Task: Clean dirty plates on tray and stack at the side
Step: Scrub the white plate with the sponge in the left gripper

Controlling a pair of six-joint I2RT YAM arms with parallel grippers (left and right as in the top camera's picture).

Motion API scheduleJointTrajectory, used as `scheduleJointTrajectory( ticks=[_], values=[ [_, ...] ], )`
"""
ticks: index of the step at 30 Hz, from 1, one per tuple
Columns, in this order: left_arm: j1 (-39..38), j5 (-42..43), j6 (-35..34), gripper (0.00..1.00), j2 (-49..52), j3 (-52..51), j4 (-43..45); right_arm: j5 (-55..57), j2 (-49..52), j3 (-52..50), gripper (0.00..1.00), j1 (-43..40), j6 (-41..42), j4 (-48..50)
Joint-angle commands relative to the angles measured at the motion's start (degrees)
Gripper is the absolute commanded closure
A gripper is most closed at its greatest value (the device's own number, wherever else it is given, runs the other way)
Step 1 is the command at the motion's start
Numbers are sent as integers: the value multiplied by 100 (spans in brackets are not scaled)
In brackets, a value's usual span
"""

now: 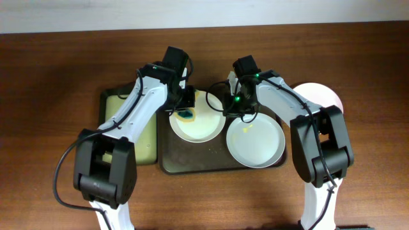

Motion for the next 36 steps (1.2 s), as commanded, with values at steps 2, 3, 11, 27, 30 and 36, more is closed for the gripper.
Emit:
scheduleJointTrajectory(
  ticks=[2, 3, 11, 27, 30, 36],
  values=[
    [-11, -402, 11, 100, 490, 81, 11, 42, 35, -31, 96, 42, 35, -7],
    [-11, -492, -131, 100, 680, 81, 13, 44, 35, -31, 96, 42, 33, -7],
    [-120, 164, -162, 100, 1582, 79, -525, 55, 35, -31, 96, 44, 37, -9],
    [-232, 1915, 573, 100, 1611, 24, -553, 55, 35, -31, 96, 44, 55, 15],
    [-223, 2782, 964, 100, 1611, 26, -216, 55, 35, -31, 96, 44, 55, 17],
    [933, 4085, 1342, 100, 874, 356, -232, 55, 35, -31, 96, 42, 52, 0]
  ],
)
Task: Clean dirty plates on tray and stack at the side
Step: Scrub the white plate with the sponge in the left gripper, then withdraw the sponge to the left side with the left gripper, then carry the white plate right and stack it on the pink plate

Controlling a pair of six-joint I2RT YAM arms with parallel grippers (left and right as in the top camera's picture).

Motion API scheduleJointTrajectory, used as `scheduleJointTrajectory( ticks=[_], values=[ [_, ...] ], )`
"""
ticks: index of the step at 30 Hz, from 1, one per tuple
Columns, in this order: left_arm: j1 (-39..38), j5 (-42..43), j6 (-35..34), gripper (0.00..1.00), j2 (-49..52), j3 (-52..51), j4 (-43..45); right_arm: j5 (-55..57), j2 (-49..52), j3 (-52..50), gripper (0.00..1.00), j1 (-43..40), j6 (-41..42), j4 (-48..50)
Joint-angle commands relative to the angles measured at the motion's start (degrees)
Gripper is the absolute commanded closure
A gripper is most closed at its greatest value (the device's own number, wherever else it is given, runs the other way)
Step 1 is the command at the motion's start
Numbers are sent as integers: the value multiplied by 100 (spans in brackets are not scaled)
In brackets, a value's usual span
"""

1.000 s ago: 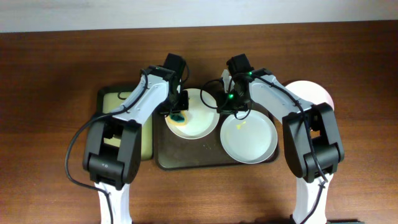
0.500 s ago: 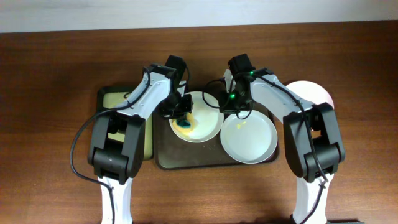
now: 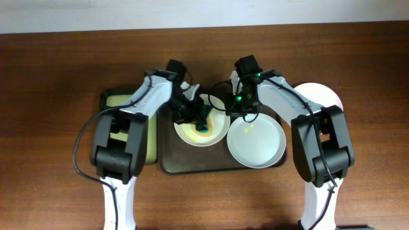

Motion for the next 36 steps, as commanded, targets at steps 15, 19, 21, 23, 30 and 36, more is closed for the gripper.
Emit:
scheduleJointTrajectory(
  ticks=[15, 19, 21, 23, 30, 36],
  values=[
    [2413, -3648, -321, 100, -3995, -337, -2339, -39, 37, -341, 70, 181, 48, 352],
    [2413, -3871, -413, 100, -4638, -704, -1971, -4, 15, -367, 96, 188, 50, 498],
    [2413, -4205, -682, 100, -5558, -704, -1932, -4, -160, -260, 96, 188, 52, 407],
    [2413, -4266, -682, 100, -6395, -704, -1923, 22, -431, -92, 96, 188, 98, 284],
    [2413, -4994, -769, 99, -7510, -704, -2343, 850, -1139, 452, 96, 192, 90, -557],
    [2413, -4977, -767, 100, -6929, -704, -2747, 2780, -1156, 1989, 96, 1187, 92, -1274]
  ],
)
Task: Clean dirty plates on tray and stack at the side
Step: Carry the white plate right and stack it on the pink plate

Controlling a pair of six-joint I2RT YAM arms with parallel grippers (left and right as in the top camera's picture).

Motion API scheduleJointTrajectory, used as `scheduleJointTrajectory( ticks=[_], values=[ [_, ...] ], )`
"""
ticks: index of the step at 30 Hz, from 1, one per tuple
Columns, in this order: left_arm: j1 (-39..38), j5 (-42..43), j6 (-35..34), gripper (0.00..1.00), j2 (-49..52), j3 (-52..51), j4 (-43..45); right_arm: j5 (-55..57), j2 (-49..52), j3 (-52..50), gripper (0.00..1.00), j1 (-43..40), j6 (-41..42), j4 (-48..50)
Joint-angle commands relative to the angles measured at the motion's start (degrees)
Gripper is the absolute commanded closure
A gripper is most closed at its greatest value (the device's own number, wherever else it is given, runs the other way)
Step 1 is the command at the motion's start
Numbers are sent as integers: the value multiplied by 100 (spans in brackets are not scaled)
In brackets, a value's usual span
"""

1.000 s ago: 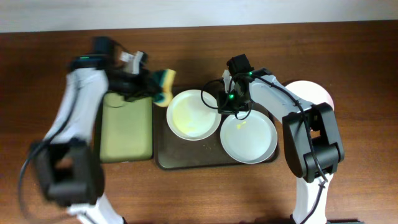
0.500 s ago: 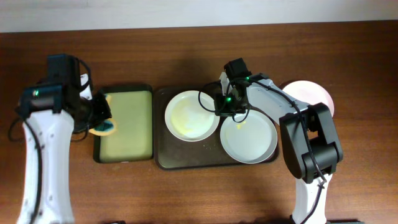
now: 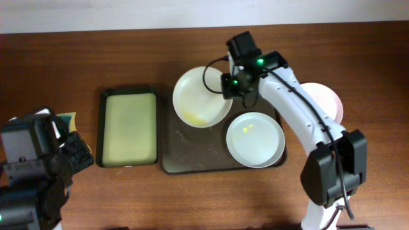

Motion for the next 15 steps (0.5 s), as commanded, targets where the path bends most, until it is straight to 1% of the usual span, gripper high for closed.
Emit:
scheduleJointTrajectory(
  ticks=[1, 3, 5, 7, 8, 9, 11, 13, 14, 15],
  values=[
    [-11, -109, -59, 100, 195, 22, -116, 1215, -184, 509, 96, 844, -11, 210],
    [-11, -258, -63, 100, 247, 22, -153, 1845, -133, 507, 96, 1563, -11, 525],
    [-11, -520, -232, 100, 245, 22, -153, 2562, 7, 507, 96, 2291, -20, 918],
    [-11, -791, -363, 100, 238, 22, -166, 2988, 179, 507, 96, 2745, -229, 1213],
    [-11, -1130, -710, 100, 210, 22, -203, 3342, 269, 505, 96, 2964, -284, 1309],
    [-11, -1285, -870, 100, 157, 22, -210, 3637, 350, 492, 96, 3171, -509, 1458],
    [-11, -1311, -918, 100, -96, 22, -203, 4269, 518, 481, 96, 3486, -837, 1794],
    [-11, -1471, -981, 100, -520, 22, -188, 4920, 730, 479, 96, 3757, -1502, 2304],
    [-11, -1471, -999, 100, -789, 22, -155, 5377, 765, 479, 96, 3869, -2046, 2715],
    [-11, -1471, -999, 100, -1021, 22, -153, 5845, 765, 481, 96, 3967, -2774, 3300]
  ],
)
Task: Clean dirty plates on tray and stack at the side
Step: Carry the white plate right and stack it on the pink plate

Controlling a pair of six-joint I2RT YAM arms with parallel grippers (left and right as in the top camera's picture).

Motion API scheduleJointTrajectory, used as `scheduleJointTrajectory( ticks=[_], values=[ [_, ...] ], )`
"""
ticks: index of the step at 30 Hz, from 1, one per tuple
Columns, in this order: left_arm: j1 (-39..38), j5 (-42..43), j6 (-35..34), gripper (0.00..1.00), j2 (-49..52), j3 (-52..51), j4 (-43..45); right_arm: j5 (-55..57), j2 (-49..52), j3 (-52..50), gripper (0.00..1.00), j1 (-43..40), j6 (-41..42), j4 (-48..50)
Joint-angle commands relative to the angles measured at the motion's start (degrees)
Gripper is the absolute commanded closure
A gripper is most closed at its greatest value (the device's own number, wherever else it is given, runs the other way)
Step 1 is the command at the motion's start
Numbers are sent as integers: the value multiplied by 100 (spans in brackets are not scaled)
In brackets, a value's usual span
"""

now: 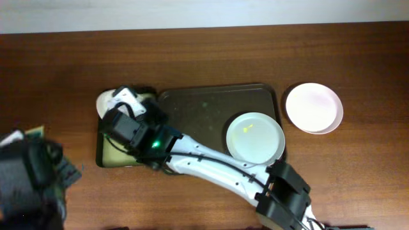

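Observation:
My right arm reaches across the table to the left. Its gripper [125,110] hangs over the far end of the black basin of pale green water [110,153]. A white plate [106,101] sticks out from under that gripper, gripped at its rim. A second white plate with a yellow smear [255,138] lies on the right of the brown tray [204,105]. My left arm [32,172] is a dark blur at the bottom left. Its fingers cannot be made out, and a yellow-green sponge corner [36,132] shows beside it.
A pale pink plate [314,108] sits on the bare wooden table to the right of the brown tray. The right arm's white link [217,167] lies across the tray's near edge.
My right gripper, which held the white plate at the brown tray's far left, is now over the green basin with it. That spot on the tray is bare. The left arm stays at the bottom left.
At first my left gripper pressed a sponge onto the left plate while the right gripper held its rim. Later the sponge sat nearer the plate's middle. Then the left arm was at the bottom left and the plate showed a faint yellow smear. Now that plate is over the basin.

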Motion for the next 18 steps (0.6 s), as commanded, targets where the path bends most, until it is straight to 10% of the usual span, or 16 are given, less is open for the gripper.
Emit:
scheduleJointTrajectory(
  ticks=[1, 5, 10, 14, 18],
  values=[
    [-11, -203, -116, 100, -667, 28, 52, 1491, 42, 83, 96, 245, -1906, 1139],
    [-11, -199, -116, 100, -1005, 28, 50, 1606, 42, 83, 96, 697, -3976, 2367],
    [-13, -90, -116, 100, -1005, 28, 50, 1657, 42, 81, 96, 743, -3821, 2507],
    [-13, -79, -116, 99, -1005, 28, 52, 85, 42, 81, 96, 398, -892, 507],
    [-13, 35, -116, 98, -1005, 28, 94, -5661, 39, 83, 96, -1539, 1716, -522]
  ],
)
